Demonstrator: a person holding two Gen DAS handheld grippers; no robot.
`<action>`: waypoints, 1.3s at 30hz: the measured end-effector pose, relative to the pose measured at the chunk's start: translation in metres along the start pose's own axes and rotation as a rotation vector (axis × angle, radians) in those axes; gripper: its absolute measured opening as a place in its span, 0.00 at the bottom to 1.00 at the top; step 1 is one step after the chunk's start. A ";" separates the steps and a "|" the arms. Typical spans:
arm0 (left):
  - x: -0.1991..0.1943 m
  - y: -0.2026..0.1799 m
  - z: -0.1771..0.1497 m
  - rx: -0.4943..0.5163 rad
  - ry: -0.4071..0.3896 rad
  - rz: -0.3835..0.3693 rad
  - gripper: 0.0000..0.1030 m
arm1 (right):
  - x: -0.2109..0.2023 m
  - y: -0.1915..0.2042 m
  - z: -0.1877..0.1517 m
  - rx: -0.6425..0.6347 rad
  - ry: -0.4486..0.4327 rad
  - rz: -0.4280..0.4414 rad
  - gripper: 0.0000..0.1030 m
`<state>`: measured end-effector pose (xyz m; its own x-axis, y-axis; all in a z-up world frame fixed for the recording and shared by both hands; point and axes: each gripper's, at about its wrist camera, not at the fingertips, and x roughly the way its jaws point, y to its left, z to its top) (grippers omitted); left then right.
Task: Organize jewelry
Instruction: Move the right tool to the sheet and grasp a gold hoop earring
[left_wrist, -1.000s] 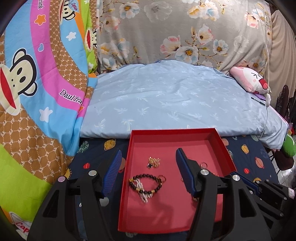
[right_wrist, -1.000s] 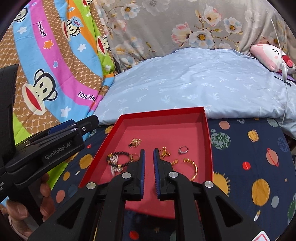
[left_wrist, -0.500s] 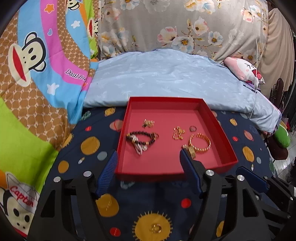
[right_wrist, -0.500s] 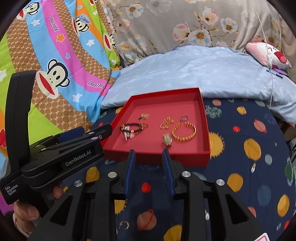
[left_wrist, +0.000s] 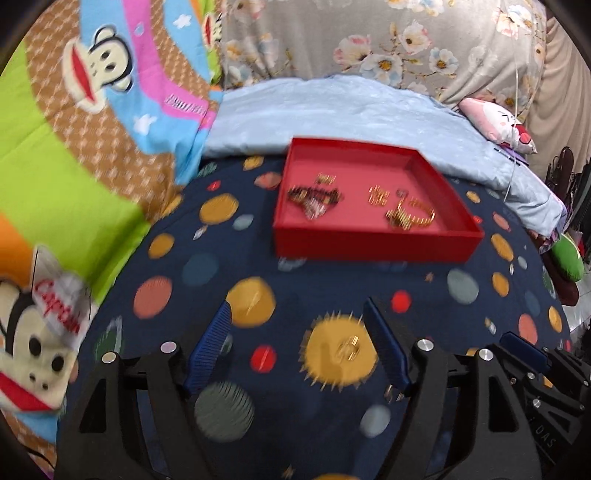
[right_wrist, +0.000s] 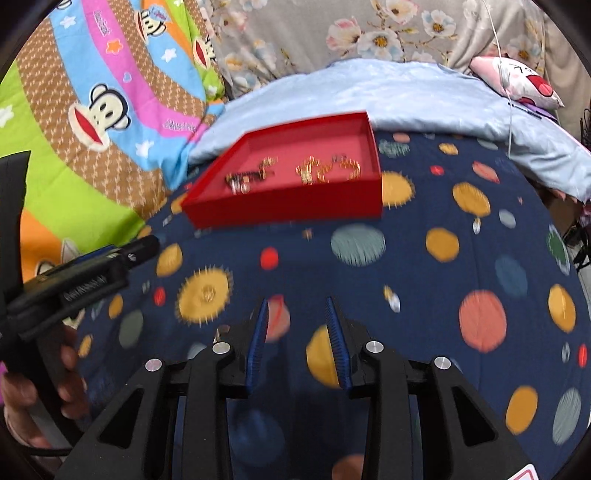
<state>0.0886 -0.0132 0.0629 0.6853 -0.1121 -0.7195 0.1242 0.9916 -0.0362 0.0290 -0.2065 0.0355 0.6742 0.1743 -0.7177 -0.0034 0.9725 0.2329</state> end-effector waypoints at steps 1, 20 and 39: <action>-0.001 0.005 -0.006 -0.010 0.011 0.002 0.69 | 0.000 0.000 -0.006 0.001 0.012 0.002 0.31; -0.035 0.047 -0.092 -0.004 0.070 0.039 0.79 | -0.011 0.022 -0.074 -0.064 0.095 0.013 0.35; -0.026 0.056 -0.104 -0.027 0.096 0.043 0.79 | 0.039 0.057 -0.032 -0.108 0.085 0.045 0.37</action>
<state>0.0029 0.0521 0.0074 0.6179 -0.0636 -0.7837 0.0756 0.9969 -0.0214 0.0320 -0.1391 -0.0002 0.6065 0.2265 -0.7622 -0.1148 0.9735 0.1979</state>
